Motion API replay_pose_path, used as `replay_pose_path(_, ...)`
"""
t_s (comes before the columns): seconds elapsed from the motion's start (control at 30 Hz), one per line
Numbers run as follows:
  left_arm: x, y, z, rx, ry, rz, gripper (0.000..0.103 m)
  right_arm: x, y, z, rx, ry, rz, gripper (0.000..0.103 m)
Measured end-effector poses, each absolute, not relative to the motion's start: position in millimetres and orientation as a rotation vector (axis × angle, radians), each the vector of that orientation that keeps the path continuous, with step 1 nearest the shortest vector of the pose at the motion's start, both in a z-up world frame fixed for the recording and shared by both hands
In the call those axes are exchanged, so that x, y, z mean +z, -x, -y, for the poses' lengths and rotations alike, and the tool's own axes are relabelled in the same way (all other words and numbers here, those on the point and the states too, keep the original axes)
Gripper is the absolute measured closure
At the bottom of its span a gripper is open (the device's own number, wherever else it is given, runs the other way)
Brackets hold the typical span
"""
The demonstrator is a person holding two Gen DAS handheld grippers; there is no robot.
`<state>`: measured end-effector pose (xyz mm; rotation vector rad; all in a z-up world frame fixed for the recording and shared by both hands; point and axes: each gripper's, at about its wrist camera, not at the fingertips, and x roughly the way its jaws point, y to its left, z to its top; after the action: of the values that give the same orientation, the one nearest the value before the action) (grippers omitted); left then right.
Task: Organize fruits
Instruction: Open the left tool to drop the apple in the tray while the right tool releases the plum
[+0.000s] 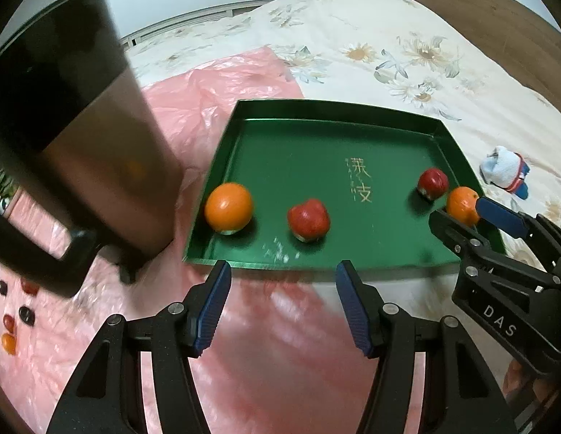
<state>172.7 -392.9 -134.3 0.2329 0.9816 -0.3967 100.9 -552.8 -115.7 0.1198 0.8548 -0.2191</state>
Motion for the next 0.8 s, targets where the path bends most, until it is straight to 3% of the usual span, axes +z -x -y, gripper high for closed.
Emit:
replay_pose_path(0.2,-116.7,-145.5,364.0,-0.397,-0.201,-0.994,0.044,-103.1,-76.6,537.2,-0.212,-0.121,-0.854,0.0)
replay_pose_path(0.43,-96.5,-108.4,323.5,-0.389,-0.182,-0.986,0.025,-83.3,-50.7,511.3,-0.191,-0.103,-0.852,0.0)
replay_pose_path(0.8,-66.9,-71.2,241.5,-0.331,-0.158,-0.962,0.024,-38.0,-20.1,443.9,-0.112,-0.06,-0.81,0.0)
